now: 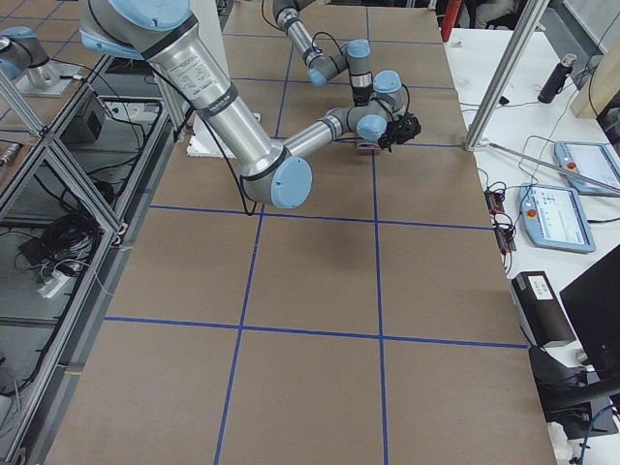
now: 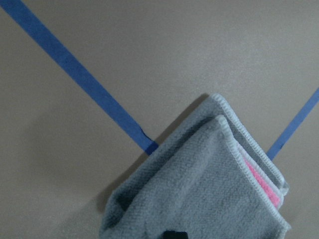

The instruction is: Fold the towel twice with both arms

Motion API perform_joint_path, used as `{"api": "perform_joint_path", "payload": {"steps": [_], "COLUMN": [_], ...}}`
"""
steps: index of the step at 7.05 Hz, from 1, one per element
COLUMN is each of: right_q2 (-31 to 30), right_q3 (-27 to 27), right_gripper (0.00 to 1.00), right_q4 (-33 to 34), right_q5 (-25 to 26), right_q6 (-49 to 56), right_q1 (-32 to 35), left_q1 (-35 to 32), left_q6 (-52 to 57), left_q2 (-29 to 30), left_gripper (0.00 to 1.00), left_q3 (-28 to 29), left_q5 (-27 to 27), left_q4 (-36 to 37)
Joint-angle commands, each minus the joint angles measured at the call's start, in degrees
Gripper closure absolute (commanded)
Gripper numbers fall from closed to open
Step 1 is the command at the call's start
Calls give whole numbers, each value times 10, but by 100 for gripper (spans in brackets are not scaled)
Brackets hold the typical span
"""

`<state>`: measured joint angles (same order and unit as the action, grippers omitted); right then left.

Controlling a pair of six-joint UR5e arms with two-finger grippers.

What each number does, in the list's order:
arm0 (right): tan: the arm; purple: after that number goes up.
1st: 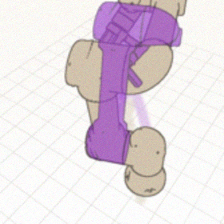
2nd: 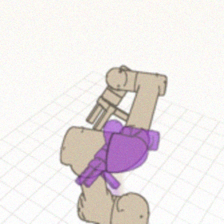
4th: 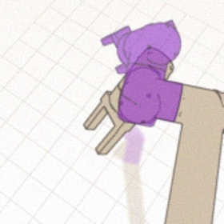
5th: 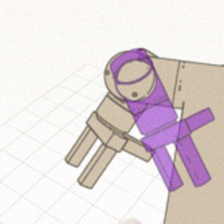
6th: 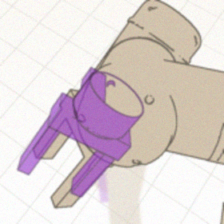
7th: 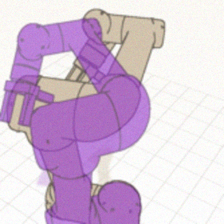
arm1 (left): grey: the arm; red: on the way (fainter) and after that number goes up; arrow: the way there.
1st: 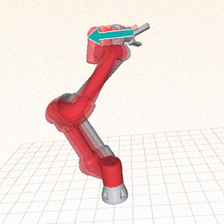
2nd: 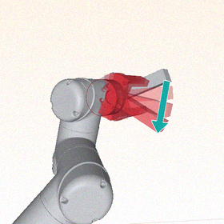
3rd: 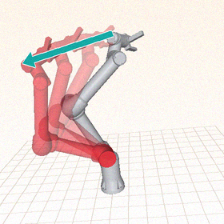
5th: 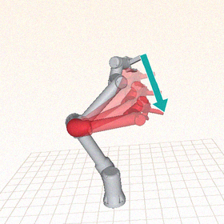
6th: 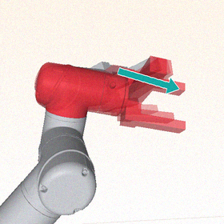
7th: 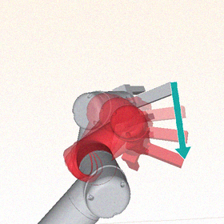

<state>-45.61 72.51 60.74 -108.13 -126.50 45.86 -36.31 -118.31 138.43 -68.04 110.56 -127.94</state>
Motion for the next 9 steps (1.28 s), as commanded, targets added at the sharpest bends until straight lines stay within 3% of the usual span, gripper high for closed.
{"api": "perform_joint_path", "payload": {"steps": [1, 4, 5, 6, 7, 9], "right_q2": [0, -3, -6, -20, -45, -93], "right_q3": [0, 0, 0, 4, 24, 65], "right_gripper": [0, 0, 0, 0, 0, 0], "right_q4": [0, 1, 1, 2, 2, 14], "right_q5": [-5, -10, -33, -58, -74, -133], "right_q6": [0, 0, 12, 54, 92, 204], "right_q1": [4, 7, 22, 41, 59, 99], "left_q1": [-3, 0, -8, -29, -61, -123], "left_q6": [-2, -13, -10, -3, -3, 65], "left_q2": [12, 34, 34, 32, 30, -24], "left_gripper": [100, 100, 96, 9, 1, 1], "left_q3": [-4, 18, 12, 2, -10, -79], "left_q5": [-2, -1, 1, 15, 64, 126], "left_q4": [9, 10, 9, 9, 21, 33]}}
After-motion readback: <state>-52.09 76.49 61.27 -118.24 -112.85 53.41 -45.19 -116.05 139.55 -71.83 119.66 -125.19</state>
